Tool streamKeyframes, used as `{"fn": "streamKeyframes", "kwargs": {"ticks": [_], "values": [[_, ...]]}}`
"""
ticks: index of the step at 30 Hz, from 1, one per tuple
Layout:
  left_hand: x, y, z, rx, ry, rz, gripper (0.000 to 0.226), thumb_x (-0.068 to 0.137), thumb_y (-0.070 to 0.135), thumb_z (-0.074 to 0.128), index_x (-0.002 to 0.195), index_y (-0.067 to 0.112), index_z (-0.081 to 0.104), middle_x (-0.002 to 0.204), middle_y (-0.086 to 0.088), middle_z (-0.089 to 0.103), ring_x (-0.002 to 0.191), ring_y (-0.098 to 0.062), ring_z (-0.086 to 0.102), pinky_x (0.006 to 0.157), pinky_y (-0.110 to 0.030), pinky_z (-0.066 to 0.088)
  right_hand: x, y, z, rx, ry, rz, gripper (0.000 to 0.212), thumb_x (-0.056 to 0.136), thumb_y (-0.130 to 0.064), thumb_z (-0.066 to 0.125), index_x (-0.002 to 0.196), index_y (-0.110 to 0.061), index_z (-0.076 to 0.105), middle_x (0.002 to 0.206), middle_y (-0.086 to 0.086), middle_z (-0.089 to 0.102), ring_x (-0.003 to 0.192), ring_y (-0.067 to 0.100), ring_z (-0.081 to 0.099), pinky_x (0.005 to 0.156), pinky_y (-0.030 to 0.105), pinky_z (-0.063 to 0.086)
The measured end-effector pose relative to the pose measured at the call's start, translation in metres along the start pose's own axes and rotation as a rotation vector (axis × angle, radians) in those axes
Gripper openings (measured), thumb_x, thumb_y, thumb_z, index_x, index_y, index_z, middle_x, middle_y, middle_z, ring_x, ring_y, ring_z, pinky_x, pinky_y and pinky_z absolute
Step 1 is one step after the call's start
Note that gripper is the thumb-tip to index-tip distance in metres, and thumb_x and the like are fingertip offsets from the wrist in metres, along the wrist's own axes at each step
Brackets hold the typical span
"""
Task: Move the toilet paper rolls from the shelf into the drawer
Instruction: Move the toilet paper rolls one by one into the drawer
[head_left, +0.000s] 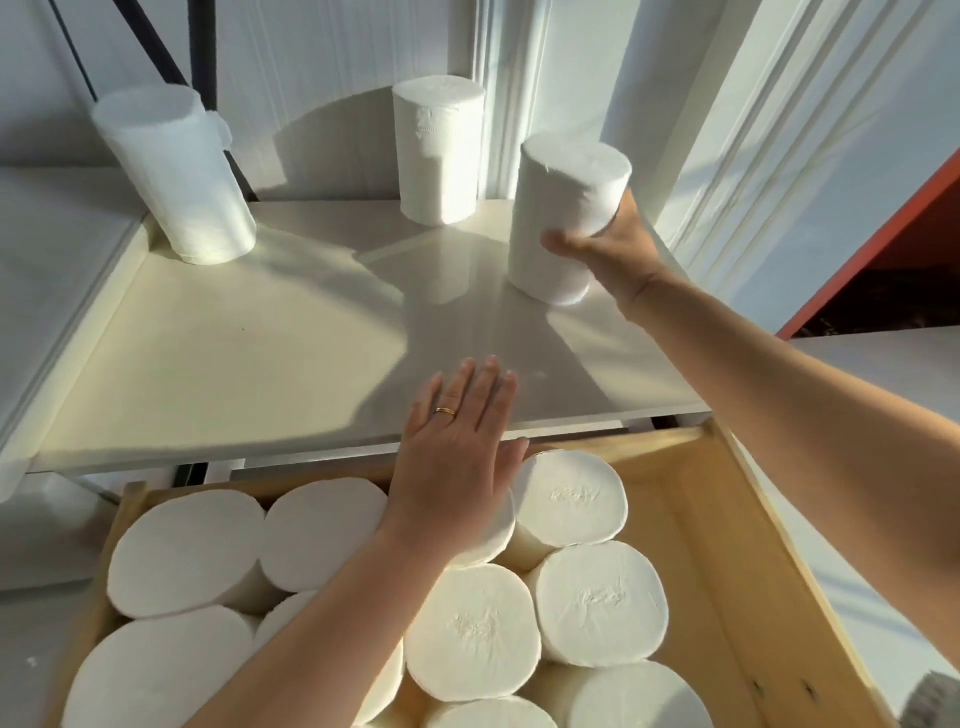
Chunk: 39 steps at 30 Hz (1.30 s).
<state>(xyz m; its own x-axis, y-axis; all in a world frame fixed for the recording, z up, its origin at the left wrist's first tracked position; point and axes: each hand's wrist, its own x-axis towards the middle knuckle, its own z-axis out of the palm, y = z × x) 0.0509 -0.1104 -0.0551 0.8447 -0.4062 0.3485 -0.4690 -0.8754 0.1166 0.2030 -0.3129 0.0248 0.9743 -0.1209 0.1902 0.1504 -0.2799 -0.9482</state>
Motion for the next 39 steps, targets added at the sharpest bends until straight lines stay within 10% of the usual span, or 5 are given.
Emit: {"fn": "streamKeyframes", "kwargs": {"ticks": [10, 18, 21, 31, 39], "values": [[-0.006, 0.035, -0.014, -0.177, -0.124, -0.086, 0.08, 0.084, 0.071, 0.012, 0.148, 0.022, 0.013, 0.157, 0.003, 0.013, 0.144, -0.015, 0.006, 0.116, -0.039, -0.006, -0.154, -0.022, -0.113, 0.041, -0.441, 0.121, 0.072, 0.059, -0.011, 0.084, 0.124, -0.03, 0.057, 0.121, -0.004, 0.069, 0.114, 0.013, 0.064, 0.087, 0.019, 0.053], [-0.012, 0.097, -0.033, -0.63, -0.117, 0.006, 0.094, 0.073, 0.08, 0.027, 0.148, 0.028, 0.001, 0.149, 0.006, 0.031, 0.136, -0.013, 0.022, 0.11, -0.022, 0.009, -0.205, -0.001, -0.134, -0.049, -0.601, 0.224, 0.073, 0.064, 0.003, 0.079, 0.127, -0.022, 0.053, 0.119, -0.002, 0.068, 0.115, 0.015, 0.062, 0.092, 0.023, 0.052], [-0.011, 0.108, -0.025, -0.762, -0.206, -0.051, 0.095, 0.075, 0.071, 0.043, 0.148, 0.031, -0.003, 0.151, 0.007, 0.028, 0.135, -0.007, 0.025, 0.099, -0.005, 0.013, -0.211, 0.014, -0.124, -0.181, -0.593, 0.231, 0.078, 0.06, -0.001, 0.08, 0.127, -0.03, 0.05, 0.12, -0.006, 0.066, 0.115, 0.01, 0.061, 0.096, 0.026, 0.052], [0.001, 0.105, 0.009, -0.522, -0.089, -0.096, 0.079, 0.078, 0.054, 0.062, 0.143, 0.026, 0.026, 0.14, 0.006, 0.047, 0.13, -0.01, 0.032, 0.102, -0.023, 0.008, -0.217, 0.038, -0.114, -0.542, -0.256, 0.264, 0.078, 0.064, -0.019, 0.085, 0.132, -0.018, 0.046, 0.116, 0.003, 0.064, 0.105, 0.023, 0.062, 0.092, 0.043, 0.053], [0.0, 0.1, 0.02, -0.46, -0.079, -0.067, 0.076, 0.078, 0.065, 0.051, 0.141, 0.03, 0.027, 0.125, 0.007, 0.057, 0.122, -0.012, 0.041, 0.103, -0.021, 0.006, -0.217, 0.034, -0.118, -0.149, -0.322, 0.463, 0.046, 0.083, -0.031, 0.072, 0.124, -0.017, 0.055, 0.118, 0.008, 0.065, 0.113, 0.022, 0.063, 0.096, 0.043, 0.054]]}}
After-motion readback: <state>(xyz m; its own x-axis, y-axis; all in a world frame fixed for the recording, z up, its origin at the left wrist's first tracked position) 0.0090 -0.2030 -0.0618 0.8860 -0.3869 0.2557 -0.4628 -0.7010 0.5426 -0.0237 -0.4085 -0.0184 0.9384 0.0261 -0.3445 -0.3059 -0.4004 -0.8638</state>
